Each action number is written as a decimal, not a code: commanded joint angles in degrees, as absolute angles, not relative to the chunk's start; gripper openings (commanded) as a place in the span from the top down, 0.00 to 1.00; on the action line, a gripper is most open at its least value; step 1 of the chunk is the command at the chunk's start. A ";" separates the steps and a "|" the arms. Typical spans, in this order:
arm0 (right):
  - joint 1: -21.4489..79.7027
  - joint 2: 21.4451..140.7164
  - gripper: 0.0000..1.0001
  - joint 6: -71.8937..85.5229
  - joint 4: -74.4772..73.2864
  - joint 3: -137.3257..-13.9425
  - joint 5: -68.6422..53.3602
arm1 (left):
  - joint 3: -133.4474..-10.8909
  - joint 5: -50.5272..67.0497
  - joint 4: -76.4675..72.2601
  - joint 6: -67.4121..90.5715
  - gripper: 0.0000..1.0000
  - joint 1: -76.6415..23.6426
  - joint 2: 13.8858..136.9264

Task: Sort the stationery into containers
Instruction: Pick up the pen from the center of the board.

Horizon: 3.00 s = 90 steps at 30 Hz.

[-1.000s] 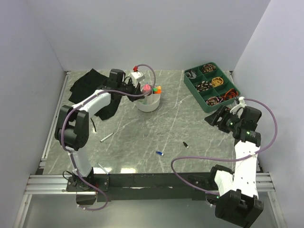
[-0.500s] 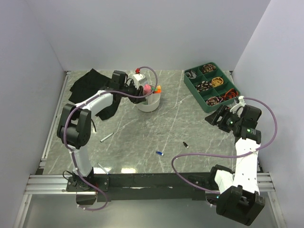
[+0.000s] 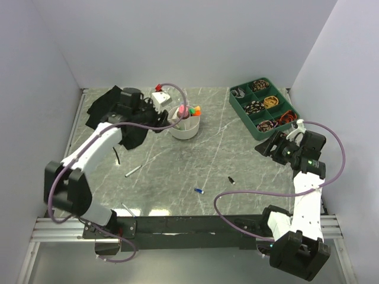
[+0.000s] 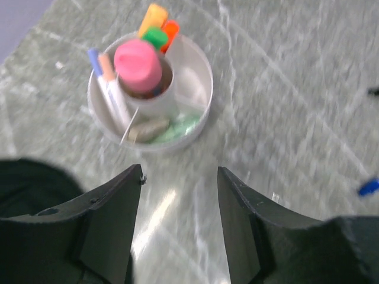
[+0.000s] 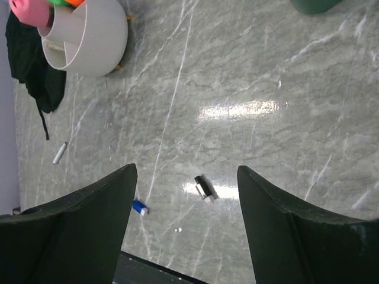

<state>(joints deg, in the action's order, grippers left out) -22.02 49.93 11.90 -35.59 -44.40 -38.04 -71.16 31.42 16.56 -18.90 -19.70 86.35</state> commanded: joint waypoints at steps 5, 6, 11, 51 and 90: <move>-19.26 50.62 0.24 5.45 -35.16 -46.84 -43.42 | -65.85 27.61 56.66 -49.54 0.43 -9.42 78.84; -18.73 50.89 0.24 5.54 -34.98 -47.37 -43.16 | -64.79 25.25 58.52 -53.05 0.43 -7.58 79.10; -16.61 53.43 0.24 5.01 -33.57 -50.35 -41.49 | -56.53 22.15 57.31 -56.43 0.44 -5.71 77.79; -15.12 57.57 0.24 0.97 -37.79 -55.63 -37.62 | -49.13 9.32 38.41 -34.81 0.55 -10.90 90.17; -0.27 58.46 0.23 -31.92 -47.89 -56.45 -35.17 | -86.41 48.53 58.47 -34.38 0.99 -17.22 99.50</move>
<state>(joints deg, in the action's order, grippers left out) -4.38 61.78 -5.58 -38.98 -59.33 -43.53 -89.54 46.85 63.92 -39.51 -14.46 102.85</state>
